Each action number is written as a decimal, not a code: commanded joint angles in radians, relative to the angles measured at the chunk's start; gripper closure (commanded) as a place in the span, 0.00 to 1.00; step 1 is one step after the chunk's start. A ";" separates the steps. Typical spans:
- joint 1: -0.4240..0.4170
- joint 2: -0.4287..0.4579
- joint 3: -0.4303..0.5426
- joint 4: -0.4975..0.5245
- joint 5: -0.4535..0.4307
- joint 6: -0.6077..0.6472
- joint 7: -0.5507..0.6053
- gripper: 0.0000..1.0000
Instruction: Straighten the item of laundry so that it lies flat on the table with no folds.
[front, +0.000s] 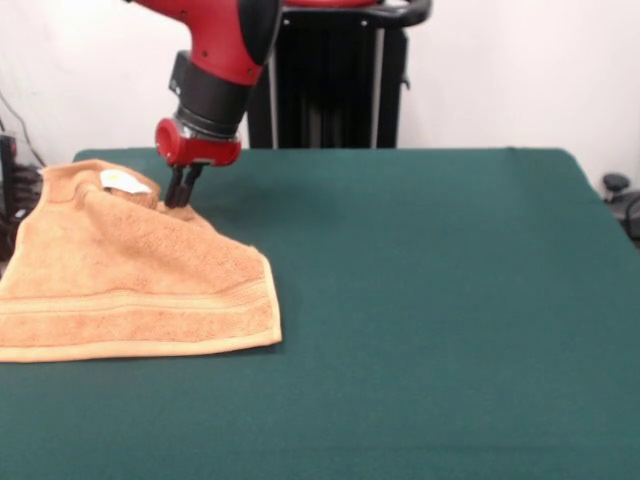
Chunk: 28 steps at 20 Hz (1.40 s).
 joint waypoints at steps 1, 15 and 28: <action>-0.016 0.094 0.105 -0.141 -0.012 -0.064 0.150 1.00; -0.260 0.084 0.394 -0.185 -0.204 0.173 0.096 1.00; -0.675 0.137 0.832 -0.126 -0.254 0.599 -0.132 1.00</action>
